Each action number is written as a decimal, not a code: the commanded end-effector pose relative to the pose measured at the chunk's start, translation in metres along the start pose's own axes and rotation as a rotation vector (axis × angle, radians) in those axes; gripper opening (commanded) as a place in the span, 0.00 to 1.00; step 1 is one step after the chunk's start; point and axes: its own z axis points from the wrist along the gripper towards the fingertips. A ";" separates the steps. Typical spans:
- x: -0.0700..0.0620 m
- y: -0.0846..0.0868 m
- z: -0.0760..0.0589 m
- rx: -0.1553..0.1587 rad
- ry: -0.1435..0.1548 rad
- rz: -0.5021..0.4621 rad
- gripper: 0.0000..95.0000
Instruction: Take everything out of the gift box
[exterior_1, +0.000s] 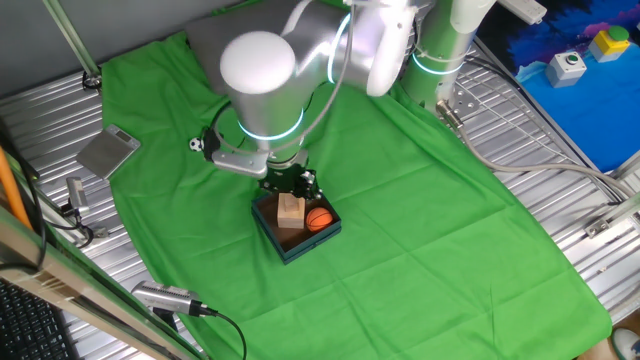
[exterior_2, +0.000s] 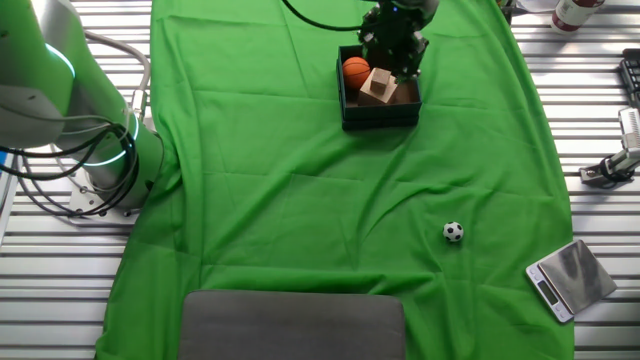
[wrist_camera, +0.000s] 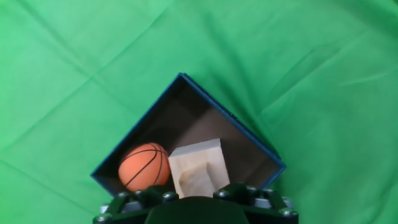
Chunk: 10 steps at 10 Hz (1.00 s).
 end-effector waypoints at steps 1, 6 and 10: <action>0.001 -0.002 0.007 0.008 -0.003 -0.026 1.00; 0.001 -0.005 0.019 0.009 -0.004 -0.036 0.40; 0.001 -0.006 0.023 0.010 -0.003 -0.019 0.00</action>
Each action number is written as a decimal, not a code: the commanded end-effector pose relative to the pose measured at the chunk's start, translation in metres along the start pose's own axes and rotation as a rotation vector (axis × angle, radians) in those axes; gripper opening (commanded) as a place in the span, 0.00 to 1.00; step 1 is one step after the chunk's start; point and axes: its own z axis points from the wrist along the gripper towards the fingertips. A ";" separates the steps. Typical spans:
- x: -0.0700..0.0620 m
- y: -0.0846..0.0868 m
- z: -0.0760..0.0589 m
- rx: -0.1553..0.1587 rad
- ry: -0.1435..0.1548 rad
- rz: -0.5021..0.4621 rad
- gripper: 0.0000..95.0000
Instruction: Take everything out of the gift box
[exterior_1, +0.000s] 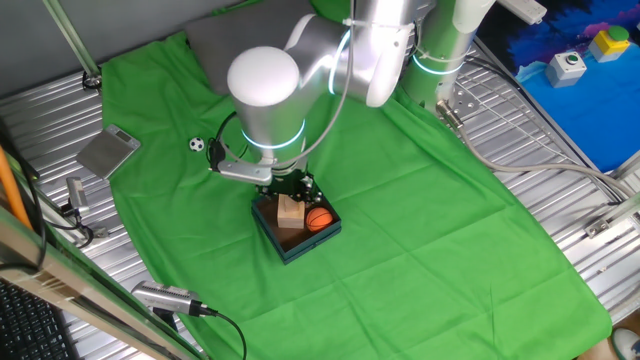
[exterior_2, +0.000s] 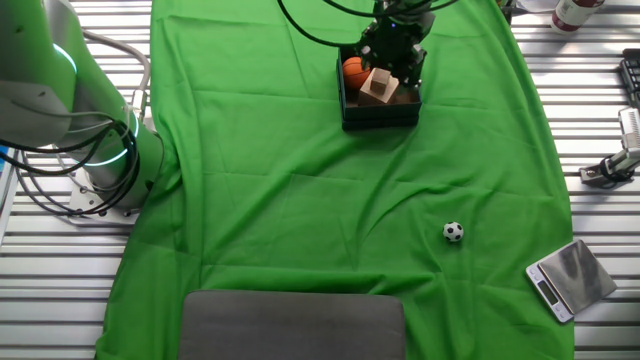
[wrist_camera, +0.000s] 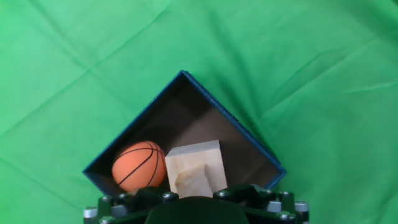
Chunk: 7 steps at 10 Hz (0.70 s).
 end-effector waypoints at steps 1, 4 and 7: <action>0.000 -0.001 0.002 0.001 -0.001 0.015 0.00; 0.000 -0.001 0.001 -0.007 0.000 0.044 0.00; 0.000 0.001 -0.011 -0.021 0.005 0.069 0.00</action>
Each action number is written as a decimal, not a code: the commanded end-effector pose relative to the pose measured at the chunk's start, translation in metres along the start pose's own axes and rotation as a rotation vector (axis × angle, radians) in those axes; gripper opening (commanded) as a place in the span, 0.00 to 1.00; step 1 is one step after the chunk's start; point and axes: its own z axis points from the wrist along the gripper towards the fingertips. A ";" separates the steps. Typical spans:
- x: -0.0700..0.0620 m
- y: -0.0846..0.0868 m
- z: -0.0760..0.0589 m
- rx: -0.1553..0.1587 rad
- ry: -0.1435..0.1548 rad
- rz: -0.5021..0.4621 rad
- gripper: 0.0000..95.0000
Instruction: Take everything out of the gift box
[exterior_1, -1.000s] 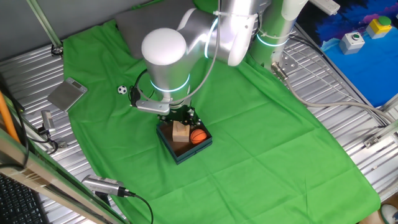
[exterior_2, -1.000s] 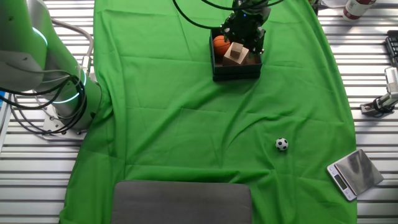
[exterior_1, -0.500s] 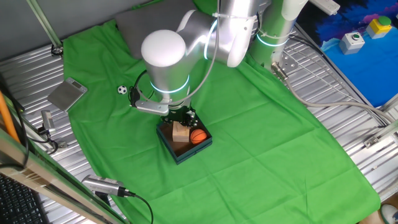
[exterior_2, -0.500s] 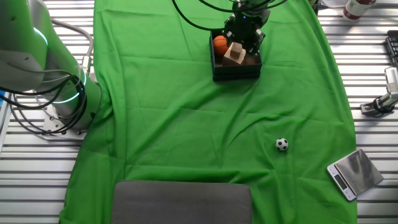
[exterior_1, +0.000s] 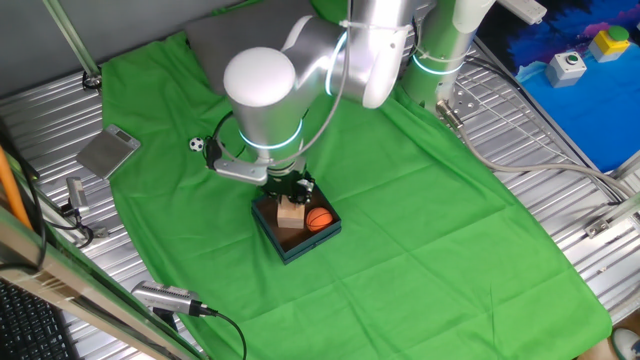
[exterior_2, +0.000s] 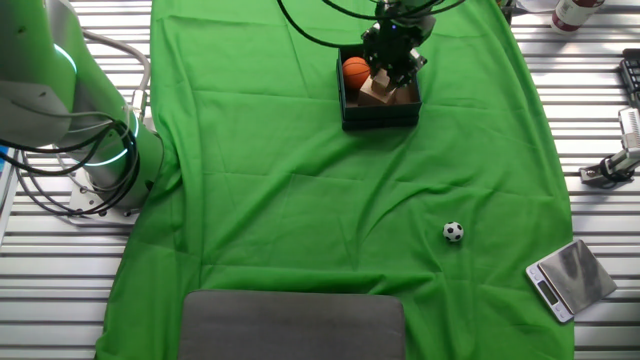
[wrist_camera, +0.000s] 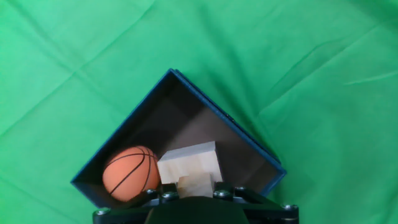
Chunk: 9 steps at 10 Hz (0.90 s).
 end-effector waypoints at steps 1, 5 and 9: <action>0.001 0.000 -0.012 -0.009 0.008 0.010 0.00; 0.008 -0.042 -0.051 -0.052 0.039 -0.046 0.00; 0.028 -0.089 -0.056 -0.059 0.040 -0.148 0.00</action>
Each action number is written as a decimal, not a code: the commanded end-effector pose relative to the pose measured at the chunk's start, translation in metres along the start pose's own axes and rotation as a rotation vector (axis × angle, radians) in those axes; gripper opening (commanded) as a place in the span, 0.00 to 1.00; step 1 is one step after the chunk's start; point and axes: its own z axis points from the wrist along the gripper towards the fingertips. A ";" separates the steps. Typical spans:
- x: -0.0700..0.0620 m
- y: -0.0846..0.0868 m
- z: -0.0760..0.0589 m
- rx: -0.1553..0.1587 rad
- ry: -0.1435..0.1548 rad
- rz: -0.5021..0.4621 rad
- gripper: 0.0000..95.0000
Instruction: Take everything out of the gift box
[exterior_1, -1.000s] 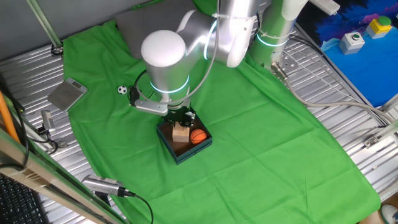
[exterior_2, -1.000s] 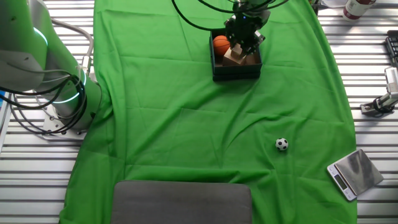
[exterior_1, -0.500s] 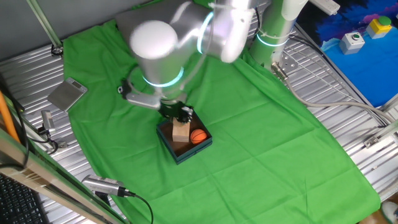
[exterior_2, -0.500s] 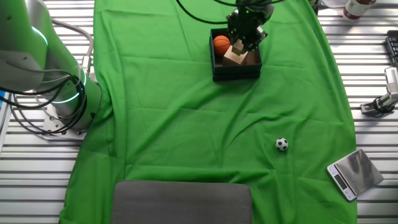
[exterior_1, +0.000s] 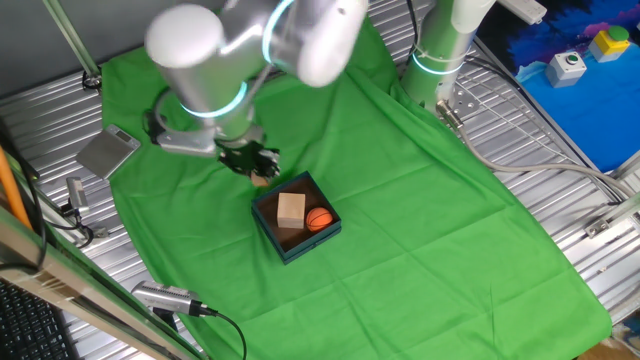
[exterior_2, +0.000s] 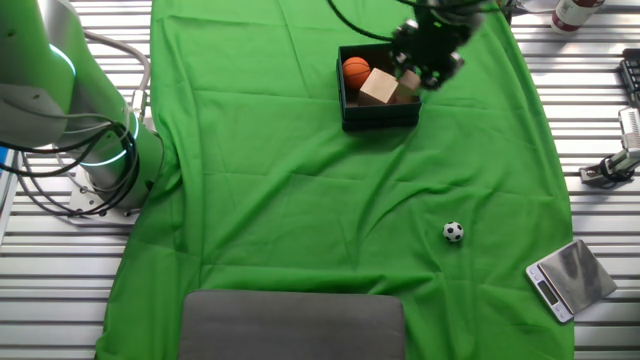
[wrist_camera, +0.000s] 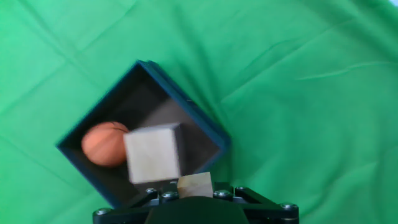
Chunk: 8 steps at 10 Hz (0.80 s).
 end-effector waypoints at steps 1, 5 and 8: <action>0.017 -0.021 0.001 0.005 0.001 -0.064 0.00; 0.027 -0.029 0.002 0.016 0.007 -0.041 0.00; 0.027 -0.029 0.002 0.020 0.018 0.074 0.00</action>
